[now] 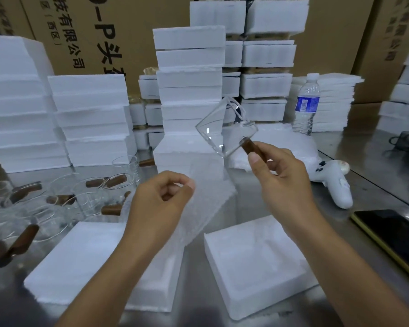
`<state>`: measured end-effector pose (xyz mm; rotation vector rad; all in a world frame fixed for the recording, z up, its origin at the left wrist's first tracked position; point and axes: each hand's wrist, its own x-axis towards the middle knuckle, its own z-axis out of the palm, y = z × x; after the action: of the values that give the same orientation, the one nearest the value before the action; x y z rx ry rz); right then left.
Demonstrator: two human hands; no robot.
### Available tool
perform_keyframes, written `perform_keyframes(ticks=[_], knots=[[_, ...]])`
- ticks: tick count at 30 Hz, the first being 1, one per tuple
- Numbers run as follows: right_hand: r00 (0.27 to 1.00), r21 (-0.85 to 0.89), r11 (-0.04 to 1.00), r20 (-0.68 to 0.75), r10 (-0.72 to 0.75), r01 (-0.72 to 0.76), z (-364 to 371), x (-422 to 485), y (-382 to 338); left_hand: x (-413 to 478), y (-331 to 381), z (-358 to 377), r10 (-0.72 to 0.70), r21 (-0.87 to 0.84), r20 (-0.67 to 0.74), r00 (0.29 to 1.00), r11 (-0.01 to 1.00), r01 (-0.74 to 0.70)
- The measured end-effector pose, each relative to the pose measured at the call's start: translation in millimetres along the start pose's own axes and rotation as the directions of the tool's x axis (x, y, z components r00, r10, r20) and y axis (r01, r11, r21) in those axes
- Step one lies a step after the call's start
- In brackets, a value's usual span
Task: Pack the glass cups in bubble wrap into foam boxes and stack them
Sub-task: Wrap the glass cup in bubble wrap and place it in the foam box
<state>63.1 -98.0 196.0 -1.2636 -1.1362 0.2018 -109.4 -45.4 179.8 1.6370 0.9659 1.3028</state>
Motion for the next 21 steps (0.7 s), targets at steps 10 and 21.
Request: perform_keyframes(ticks=[10, 21], knots=[[0.988, -0.493, 0.857, 0.048, -0.145, 0.15, -2, -6, 5, -3, 6, -4, 0.048, -0.19, -0.119, 0.992, 0.979, -0.07], [0.915, -0.506, 0.817, 0.4, -0.061, 0.276, -2, -14, -4, -13, 19, -1, 0.516, 0.185, 0.039, 0.856, 0.838, -0.514]])
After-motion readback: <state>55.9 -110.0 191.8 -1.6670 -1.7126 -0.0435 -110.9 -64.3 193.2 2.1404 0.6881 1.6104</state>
